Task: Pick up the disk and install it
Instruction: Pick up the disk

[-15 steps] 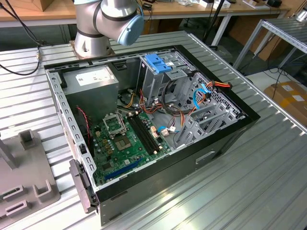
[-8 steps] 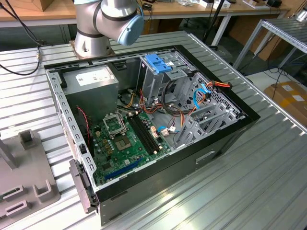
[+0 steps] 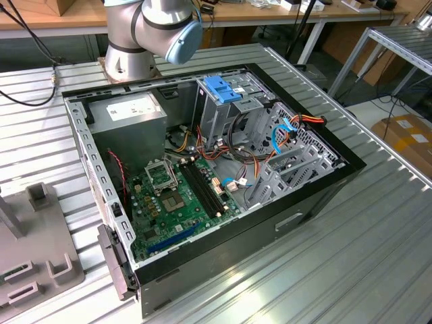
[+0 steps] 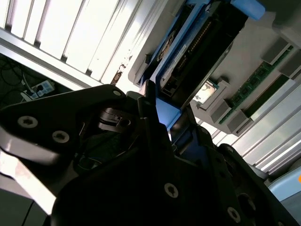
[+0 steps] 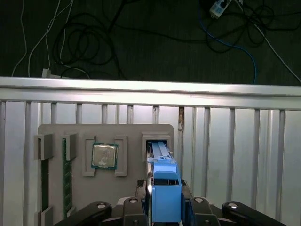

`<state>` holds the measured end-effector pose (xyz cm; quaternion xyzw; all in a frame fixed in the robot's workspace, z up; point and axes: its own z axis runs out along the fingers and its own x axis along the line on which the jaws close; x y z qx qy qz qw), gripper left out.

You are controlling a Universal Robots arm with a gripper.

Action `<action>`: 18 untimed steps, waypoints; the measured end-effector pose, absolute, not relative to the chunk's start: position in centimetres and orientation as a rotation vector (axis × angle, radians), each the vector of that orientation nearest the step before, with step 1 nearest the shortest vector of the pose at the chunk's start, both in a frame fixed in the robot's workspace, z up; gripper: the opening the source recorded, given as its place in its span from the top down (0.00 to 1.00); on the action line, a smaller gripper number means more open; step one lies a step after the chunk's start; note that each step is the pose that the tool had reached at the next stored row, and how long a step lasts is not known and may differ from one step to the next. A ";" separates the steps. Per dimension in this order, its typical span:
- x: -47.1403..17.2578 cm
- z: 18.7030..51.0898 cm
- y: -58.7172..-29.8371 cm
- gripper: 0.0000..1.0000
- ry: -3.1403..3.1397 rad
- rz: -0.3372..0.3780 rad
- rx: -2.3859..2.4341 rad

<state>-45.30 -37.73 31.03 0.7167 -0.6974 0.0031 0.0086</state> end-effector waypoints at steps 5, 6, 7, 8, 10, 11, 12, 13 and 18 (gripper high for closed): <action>-45.3 31.0 -37.7 0.63 -2.180 0.010 2.239; -45.3 31.0 -37.7 0.63 -2.180 0.010 2.238; -45.3 31.0 -37.7 0.63 -2.180 0.010 2.238; -45.3 31.0 -37.7 0.63 -2.180 0.010 2.238; -45.3 31.1 -37.7 0.63 -2.181 0.010 2.238; -45.3 31.2 -37.7 0.63 -2.181 0.010 2.238; -45.3 31.4 -37.7 0.63 -2.181 0.010 2.238; -45.3 31.7 -37.7 0.63 -2.181 0.010 2.238; -45.3 33.9 -37.7 0.63 -2.180 0.010 2.238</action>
